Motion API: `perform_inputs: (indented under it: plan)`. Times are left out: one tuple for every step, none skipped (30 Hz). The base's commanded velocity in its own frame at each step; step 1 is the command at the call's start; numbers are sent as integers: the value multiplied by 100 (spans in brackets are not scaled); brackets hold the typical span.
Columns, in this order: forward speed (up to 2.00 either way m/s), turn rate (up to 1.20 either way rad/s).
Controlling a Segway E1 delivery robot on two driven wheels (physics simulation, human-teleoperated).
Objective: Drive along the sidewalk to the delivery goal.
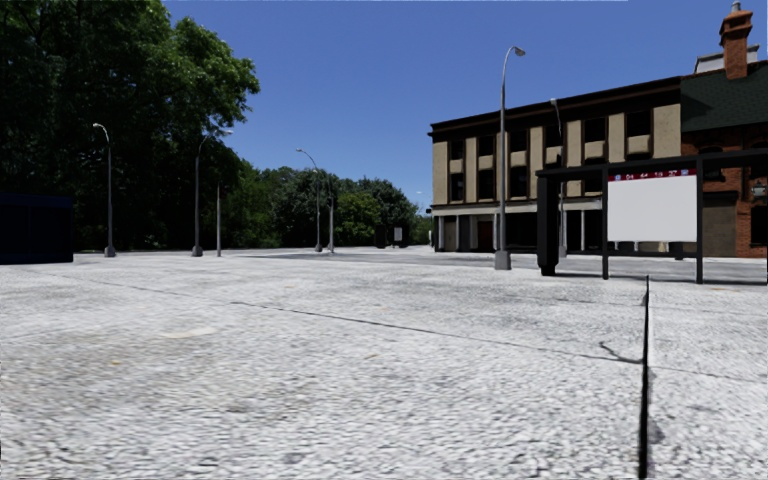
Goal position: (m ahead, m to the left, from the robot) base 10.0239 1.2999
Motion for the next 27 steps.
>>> perform_inputs:
  plan:
    - [200,0]
    - [200,0]
    - [200,0]
    - [200,0]
    - [200,0]
    - [200,0]
    - [200,0]
    - [200,0]
    - [200,0]
    - [200,0]
    - [200,0]
    - [200,0]
    - [200,0]
    - [200,0]
    - [200,0]
    - [200,0]
    - [200,0]
    - [200,0]
    - [200,0]
    - [200,0]
    - [200,0]
    - [200,0]
    - [200,0]
    - [200,0]
    - [200,0]
    - [200,0]
    - [200,0]
